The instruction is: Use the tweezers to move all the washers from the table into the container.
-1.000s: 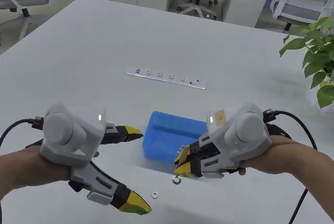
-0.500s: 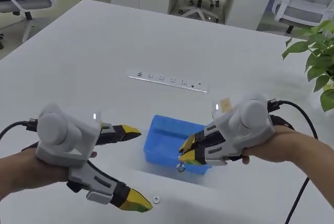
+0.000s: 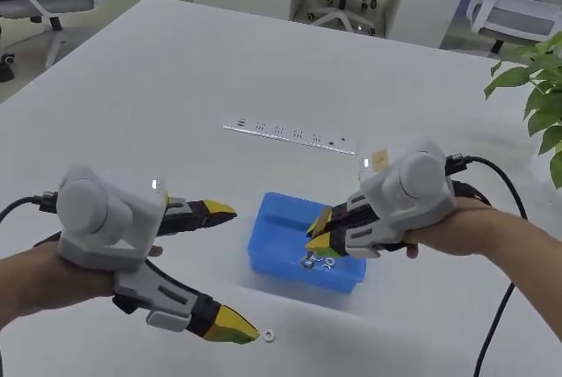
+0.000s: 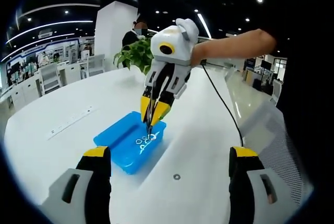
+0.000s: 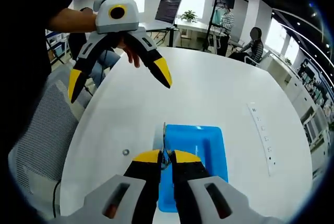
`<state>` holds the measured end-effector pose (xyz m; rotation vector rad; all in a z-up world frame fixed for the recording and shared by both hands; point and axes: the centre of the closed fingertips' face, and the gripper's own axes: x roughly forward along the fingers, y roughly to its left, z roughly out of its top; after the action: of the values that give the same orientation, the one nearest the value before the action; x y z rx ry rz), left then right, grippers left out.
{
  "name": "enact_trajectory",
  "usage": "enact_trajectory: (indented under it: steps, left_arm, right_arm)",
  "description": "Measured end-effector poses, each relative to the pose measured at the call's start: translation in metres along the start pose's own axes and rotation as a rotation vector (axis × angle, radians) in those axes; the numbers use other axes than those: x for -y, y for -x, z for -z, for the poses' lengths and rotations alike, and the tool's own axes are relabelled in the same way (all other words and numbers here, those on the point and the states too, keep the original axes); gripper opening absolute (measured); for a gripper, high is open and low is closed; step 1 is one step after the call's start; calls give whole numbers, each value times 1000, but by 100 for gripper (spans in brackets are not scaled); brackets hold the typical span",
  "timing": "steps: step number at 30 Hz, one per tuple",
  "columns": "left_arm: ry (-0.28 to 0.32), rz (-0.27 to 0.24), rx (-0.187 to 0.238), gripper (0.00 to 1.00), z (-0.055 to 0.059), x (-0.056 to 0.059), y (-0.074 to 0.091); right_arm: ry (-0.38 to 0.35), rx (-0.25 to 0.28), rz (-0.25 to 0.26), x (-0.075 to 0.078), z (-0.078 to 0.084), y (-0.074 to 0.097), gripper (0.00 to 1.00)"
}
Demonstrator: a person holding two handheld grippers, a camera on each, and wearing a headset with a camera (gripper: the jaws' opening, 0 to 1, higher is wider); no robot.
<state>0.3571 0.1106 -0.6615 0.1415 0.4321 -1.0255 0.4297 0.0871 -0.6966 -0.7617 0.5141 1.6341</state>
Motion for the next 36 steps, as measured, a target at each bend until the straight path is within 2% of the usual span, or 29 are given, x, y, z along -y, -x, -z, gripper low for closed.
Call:
enact_trajectory:
  steps: [20,36]
  left_arm:
    - [12,-7,8,99,0,-3,4]
    - [12,-10,11,97,1,-12,5]
  right_arm:
    - [-41,-28,41,26,17,-21,8]
    - [-55,-35,54,35,28,-39,8]
